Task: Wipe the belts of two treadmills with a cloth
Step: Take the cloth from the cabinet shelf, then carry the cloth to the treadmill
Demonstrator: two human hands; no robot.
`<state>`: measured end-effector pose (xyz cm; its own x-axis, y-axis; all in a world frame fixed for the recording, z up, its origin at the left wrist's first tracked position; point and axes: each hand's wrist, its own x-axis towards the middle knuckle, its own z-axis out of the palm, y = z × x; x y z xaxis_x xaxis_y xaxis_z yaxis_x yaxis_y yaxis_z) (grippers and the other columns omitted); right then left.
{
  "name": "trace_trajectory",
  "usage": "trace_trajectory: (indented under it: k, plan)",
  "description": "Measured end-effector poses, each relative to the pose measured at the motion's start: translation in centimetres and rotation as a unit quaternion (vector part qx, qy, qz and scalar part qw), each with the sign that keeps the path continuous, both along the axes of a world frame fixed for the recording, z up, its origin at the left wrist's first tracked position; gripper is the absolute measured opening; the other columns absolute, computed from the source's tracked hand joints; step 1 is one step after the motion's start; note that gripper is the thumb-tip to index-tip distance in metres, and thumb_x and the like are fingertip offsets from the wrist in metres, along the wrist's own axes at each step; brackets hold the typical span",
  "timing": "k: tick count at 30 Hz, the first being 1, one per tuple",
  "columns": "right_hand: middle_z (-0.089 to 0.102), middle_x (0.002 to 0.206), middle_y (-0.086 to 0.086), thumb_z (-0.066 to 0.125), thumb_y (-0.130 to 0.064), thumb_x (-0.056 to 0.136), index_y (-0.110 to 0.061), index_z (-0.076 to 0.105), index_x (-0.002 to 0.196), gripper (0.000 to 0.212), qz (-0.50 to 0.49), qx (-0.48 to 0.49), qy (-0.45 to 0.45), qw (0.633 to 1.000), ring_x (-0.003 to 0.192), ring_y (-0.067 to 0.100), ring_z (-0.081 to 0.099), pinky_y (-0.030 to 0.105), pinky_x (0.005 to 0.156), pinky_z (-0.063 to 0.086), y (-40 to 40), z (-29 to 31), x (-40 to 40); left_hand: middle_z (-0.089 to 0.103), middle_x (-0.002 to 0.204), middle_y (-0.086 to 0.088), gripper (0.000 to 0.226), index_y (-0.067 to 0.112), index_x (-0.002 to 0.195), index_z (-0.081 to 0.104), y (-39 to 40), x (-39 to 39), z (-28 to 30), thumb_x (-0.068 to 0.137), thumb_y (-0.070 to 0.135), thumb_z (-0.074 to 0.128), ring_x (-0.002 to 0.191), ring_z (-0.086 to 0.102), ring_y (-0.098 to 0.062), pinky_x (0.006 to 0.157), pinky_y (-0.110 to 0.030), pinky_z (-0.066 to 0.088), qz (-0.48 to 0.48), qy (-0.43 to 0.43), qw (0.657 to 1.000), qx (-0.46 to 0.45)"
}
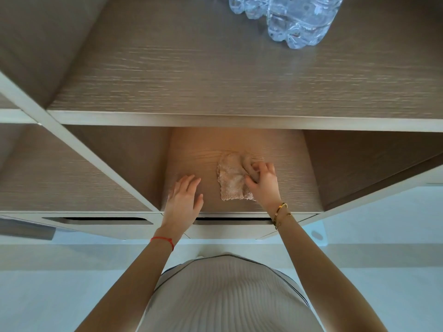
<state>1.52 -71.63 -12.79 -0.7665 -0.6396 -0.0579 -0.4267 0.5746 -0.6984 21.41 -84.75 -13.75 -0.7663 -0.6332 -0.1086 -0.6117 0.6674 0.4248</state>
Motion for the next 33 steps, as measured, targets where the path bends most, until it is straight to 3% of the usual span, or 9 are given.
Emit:
trace_trajectory:
  k: [4,8,16,21,24,33]
  plan:
    - [0.060,0.083,-0.011,0.067,-0.009,0.083,-0.017,0.055,0.094,0.018,-0.043,-0.080,-0.063,0.994,0.069,0.000,0.055,0.005,0.059,0.039,1.9,1.4,1.5,0.055,0.139,-0.003,0.039,0.015,0.137,0.056,0.7,0.8,0.9,0.099,0.023,0.053,0.130,0.049,-0.024,0.108,-0.039,0.038,0.005,0.039,0.999,0.002]
    - [0.060,0.076,-0.009,0.069,-0.013,0.083,-0.015,0.054,0.090,0.016,-0.088,-0.109,-0.092,0.986,0.065,-0.007,0.054,0.006,0.058,0.040,4.7,2.5,3.1,0.062,0.129,-0.005,0.034,0.011,0.130,0.062,1.7,1.9,2.0,0.097,0.020,0.057,0.121,0.055,-0.025,0.102,-0.041,0.045,-0.004,0.076,0.997,0.000]
    - [0.065,0.086,0.001,0.070,-0.012,0.084,-0.011,0.056,0.096,0.019,-0.154,-0.148,-0.099,0.972,0.070,-0.001,0.056,0.010,0.060,0.044,11.1,3.7,8.0,0.066,0.117,-0.005,0.030,0.011,0.125,0.065,3.5,4.5,3.4,0.096,0.017,0.059,0.109,0.060,-0.024,0.091,-0.039,0.051,-0.063,0.131,0.989,-0.018]
    - [0.065,0.087,0.008,0.071,-0.012,0.084,-0.009,0.056,0.095,0.018,-0.239,-0.149,-0.099,0.955,0.074,0.012,0.060,0.028,0.067,0.050,14.3,4.0,12.9,0.066,0.120,-0.004,0.030,0.009,0.124,0.065,4.4,6.3,4.4,0.095,0.014,0.061,0.112,0.060,-0.023,0.094,-0.037,0.051,-0.139,0.151,0.979,0.003]
    - [0.065,0.088,0.005,0.069,-0.007,0.084,-0.008,0.057,0.097,0.018,-0.303,-0.167,-0.099,0.933,0.078,0.018,0.062,0.036,0.072,0.053,16.1,4.3,17.1,0.065,0.121,-0.005,0.030,0.008,0.124,0.065,4.8,7.4,5.1,0.095,0.014,0.062,0.111,0.062,-0.024,0.092,-0.040,0.052,-0.208,0.145,0.967,0.016]
    - [0.065,0.089,0.000,0.068,-0.005,0.085,-0.009,0.058,0.102,0.020,-0.500,-0.191,-0.101,0.839,0.083,0.021,0.064,0.038,0.075,0.054,23.2,4.8,31.3,0.065,0.123,-0.005,0.031,0.007,0.124,0.065,10.3,9.9,6.3,0.095,0.016,0.061,0.116,0.059,-0.022,0.099,-0.036,0.049,-0.432,0.123,0.892,0.041]
